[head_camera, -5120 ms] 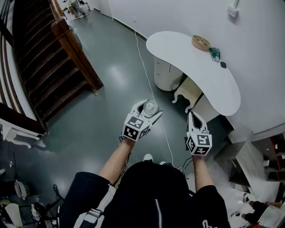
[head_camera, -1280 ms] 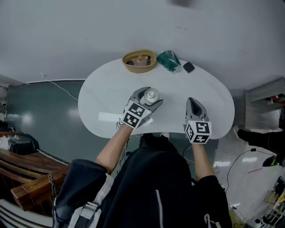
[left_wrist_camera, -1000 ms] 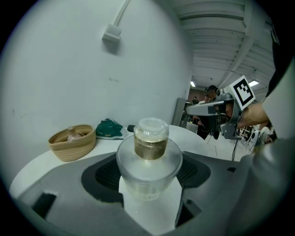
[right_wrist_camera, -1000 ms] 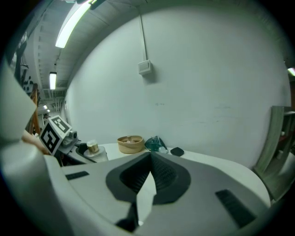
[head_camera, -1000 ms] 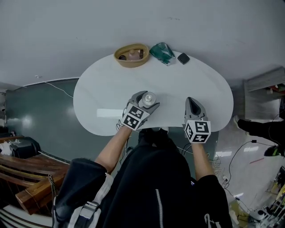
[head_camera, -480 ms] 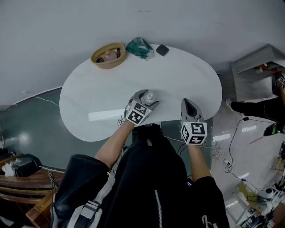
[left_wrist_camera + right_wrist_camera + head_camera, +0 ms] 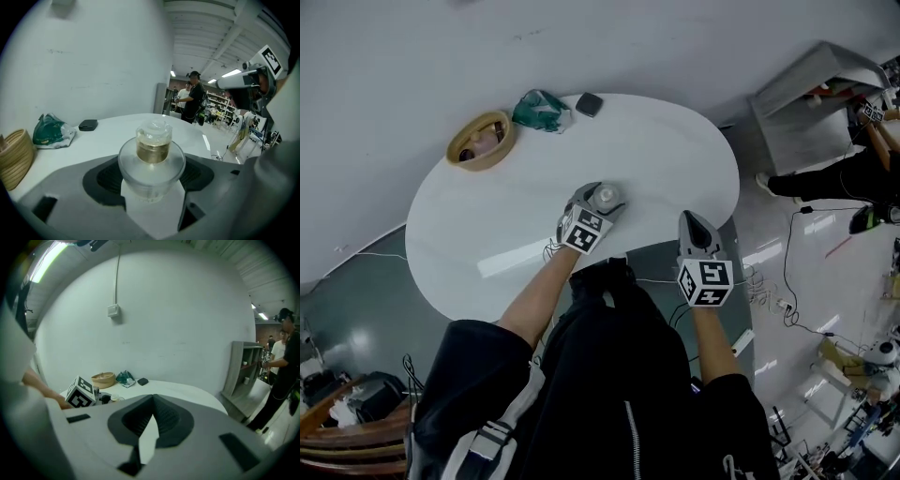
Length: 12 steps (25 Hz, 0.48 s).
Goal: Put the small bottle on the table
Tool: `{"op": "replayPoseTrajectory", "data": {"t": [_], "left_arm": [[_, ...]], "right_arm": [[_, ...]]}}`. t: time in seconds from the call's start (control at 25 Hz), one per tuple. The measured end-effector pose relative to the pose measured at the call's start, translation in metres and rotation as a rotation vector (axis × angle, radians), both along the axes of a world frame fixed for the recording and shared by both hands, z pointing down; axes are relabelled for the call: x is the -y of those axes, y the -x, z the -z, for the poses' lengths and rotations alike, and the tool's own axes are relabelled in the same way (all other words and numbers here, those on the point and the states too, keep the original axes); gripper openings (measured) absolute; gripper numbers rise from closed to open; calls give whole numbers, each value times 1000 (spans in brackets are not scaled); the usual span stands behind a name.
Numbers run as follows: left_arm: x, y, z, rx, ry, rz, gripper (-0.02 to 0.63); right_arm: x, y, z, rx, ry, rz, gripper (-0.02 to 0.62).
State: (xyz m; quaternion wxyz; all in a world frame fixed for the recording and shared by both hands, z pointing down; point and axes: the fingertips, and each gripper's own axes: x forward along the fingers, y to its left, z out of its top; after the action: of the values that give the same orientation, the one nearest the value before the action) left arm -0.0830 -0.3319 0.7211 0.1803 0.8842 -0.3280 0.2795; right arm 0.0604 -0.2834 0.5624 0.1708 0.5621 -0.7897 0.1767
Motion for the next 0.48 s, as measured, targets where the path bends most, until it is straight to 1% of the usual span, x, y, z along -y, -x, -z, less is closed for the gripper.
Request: {"op": "replayPoseTrajectory", "data": {"t": [0.24, 0.4, 0.48], "left_arm": [[5, -9, -19, 31, 21, -22, 342], [-1, -13, -29, 45, 49, -34, 342], [-2, -13, -30, 49, 45, -32, 342]], "right_arm": [[-8, -20, 0, 8, 9, -62, 2], [-14, -26, -3, 6, 21, -75, 2], [-16, -27, -3, 7, 22, -75, 2]]}}
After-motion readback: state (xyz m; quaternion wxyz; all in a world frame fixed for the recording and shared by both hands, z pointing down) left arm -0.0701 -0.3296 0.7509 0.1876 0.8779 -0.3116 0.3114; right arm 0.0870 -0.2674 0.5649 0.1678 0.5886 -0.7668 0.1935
